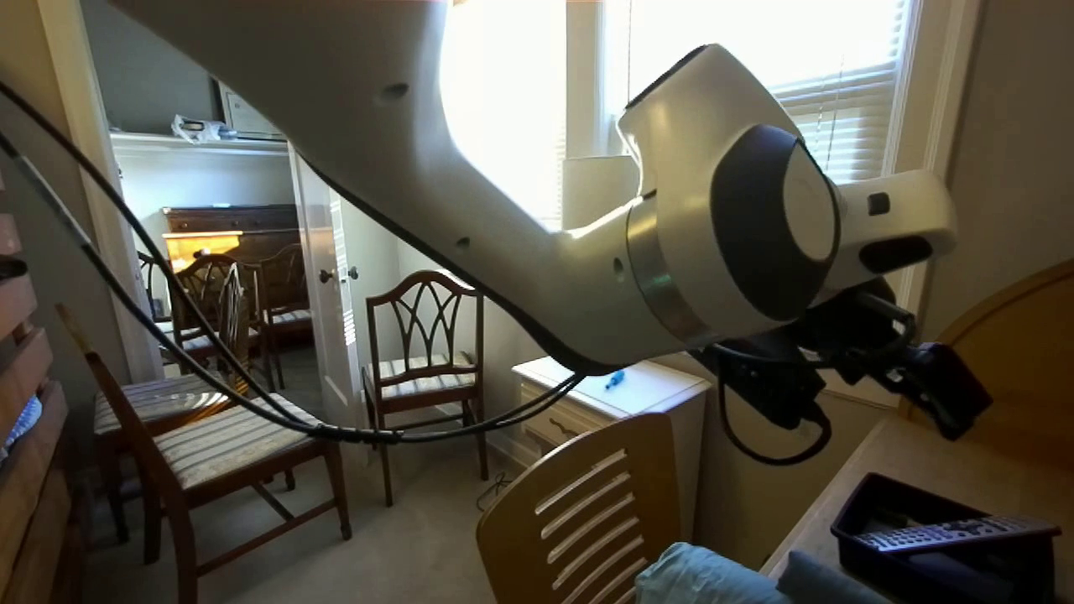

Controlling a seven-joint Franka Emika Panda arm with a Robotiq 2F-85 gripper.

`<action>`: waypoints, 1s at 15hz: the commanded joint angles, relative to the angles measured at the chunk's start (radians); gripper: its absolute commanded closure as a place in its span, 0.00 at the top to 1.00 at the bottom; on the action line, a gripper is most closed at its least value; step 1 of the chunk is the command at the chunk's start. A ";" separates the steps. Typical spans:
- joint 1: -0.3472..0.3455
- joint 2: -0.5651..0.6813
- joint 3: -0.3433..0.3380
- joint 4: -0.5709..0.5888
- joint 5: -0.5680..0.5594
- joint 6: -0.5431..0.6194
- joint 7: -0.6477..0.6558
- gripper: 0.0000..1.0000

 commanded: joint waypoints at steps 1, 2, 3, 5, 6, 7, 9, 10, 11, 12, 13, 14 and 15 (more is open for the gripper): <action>-0.128 0.114 0.274 0.077 0.039 -0.040 -0.267 1.00; -0.155 0.146 0.353 0.094 0.038 -0.084 -0.338 1.00; -0.184 0.165 0.430 0.103 0.036 -0.142 -0.407 1.00; -0.148 0.232 0.443 0.260 0.100 -0.300 -0.482 1.00; -0.171 0.151 0.405 0.106 0.041 -0.203 -0.391 1.00; -0.168 0.170 0.417 0.149 0.061 -0.247 -0.423 1.00; -0.163 0.192 0.425 0.194 0.066 -0.272 -0.438 1.00; -0.162 0.198 0.425 0.203 0.066 -0.273 -0.439 1.00; -0.160 0.203 0.426 0.207 0.066 -0.273 -0.440 1.00; -0.157 0.208 0.432 0.213 0.067 -0.287 -0.467 1.00; -0.147 0.221 0.431 0.234 0.067 -0.310 -0.485 1.00; -0.140 0.236 0.439 0.256 0.075 -0.339 -0.516 1.00; -0.068 0.214 0.306 0.275 0.265 -0.336 -0.613 1.00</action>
